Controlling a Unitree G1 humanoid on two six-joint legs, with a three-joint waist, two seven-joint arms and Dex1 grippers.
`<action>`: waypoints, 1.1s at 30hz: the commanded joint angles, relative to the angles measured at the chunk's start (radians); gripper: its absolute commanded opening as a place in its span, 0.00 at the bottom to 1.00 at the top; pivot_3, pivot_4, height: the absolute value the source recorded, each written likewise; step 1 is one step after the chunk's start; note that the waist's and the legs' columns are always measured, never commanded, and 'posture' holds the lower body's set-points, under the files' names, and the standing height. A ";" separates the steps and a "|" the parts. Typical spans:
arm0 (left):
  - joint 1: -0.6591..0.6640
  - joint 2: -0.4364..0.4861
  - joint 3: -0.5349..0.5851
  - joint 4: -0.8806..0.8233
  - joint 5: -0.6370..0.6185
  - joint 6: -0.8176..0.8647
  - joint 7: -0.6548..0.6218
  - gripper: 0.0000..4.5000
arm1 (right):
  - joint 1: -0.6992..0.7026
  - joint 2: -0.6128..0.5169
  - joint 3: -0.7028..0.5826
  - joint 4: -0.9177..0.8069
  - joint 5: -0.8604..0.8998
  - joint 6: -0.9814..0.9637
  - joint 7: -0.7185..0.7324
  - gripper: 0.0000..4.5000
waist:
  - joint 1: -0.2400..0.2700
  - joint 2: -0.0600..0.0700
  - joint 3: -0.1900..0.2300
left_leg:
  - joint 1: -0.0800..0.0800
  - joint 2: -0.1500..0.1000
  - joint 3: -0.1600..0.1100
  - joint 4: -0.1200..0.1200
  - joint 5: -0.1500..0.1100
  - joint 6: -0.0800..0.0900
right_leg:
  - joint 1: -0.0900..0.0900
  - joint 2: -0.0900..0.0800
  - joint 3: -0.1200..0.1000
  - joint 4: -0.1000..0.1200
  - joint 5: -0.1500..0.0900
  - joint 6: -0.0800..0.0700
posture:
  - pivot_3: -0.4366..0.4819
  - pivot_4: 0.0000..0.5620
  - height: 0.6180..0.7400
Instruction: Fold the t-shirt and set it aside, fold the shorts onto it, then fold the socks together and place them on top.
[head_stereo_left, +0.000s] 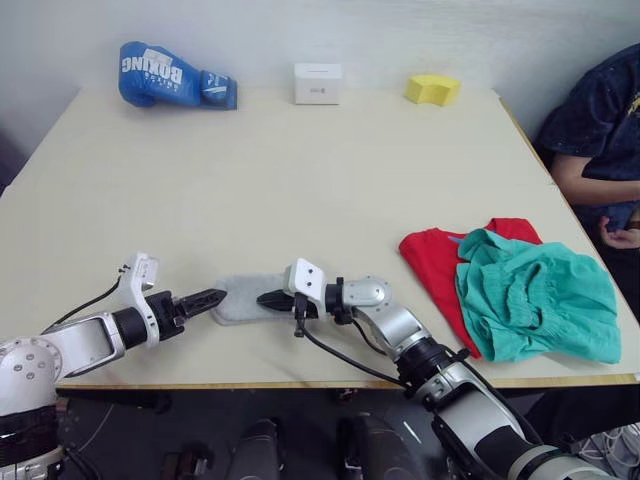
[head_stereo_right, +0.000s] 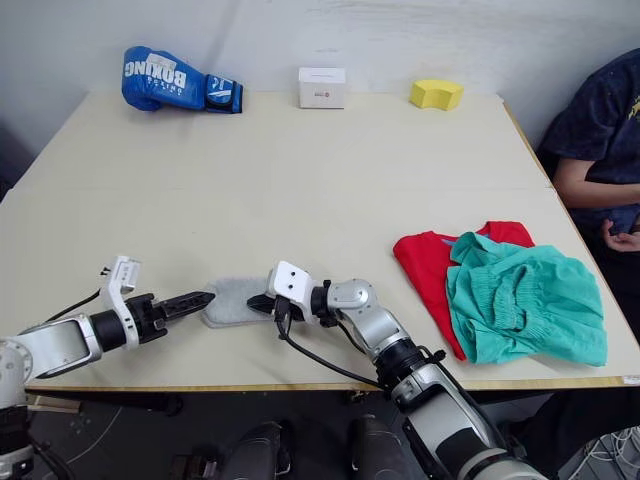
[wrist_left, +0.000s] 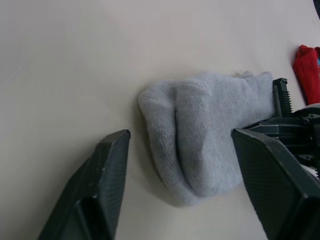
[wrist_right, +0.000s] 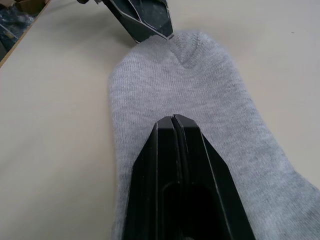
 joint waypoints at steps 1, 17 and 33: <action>-0.022 -0.012 -0.026 -0.002 0.011 0.015 -0.018 0.48 | 0.020 -0.012 0.001 0.012 -0.023 0.025 -0.007 0.00 | 0.000 0.000 0.000 | 0.000 0.000 0.000 0.000 0.000 0.000 | 0.000 0.000 0.000 0.000 0.000 0.000 | 0.48 0.27 1.00; -0.145 0.127 -0.089 -0.079 0.036 0.042 -0.223 0.00 | 0.059 -0.097 -0.003 -0.049 -0.032 0.058 0.007 0.00 | 0.002 0.000 0.000 | -0.003 0.000 0.000 0.000 0.000 0.000 | -0.002 0.000 0.000 -0.001 0.000 0.000 | 0.48 0.27 1.00; -0.409 0.056 -0.488 -0.113 0.274 -0.089 -0.468 0.00 | 0.198 -0.156 -0.041 -0.343 -0.023 0.272 -0.105 0.00 | 0.018 0.000 0.000 | -0.005 0.000 0.001 -0.002 0.000 0.000 | -0.003 0.000 0.000 -0.004 0.000 0.000 | 0.48 0.27 1.00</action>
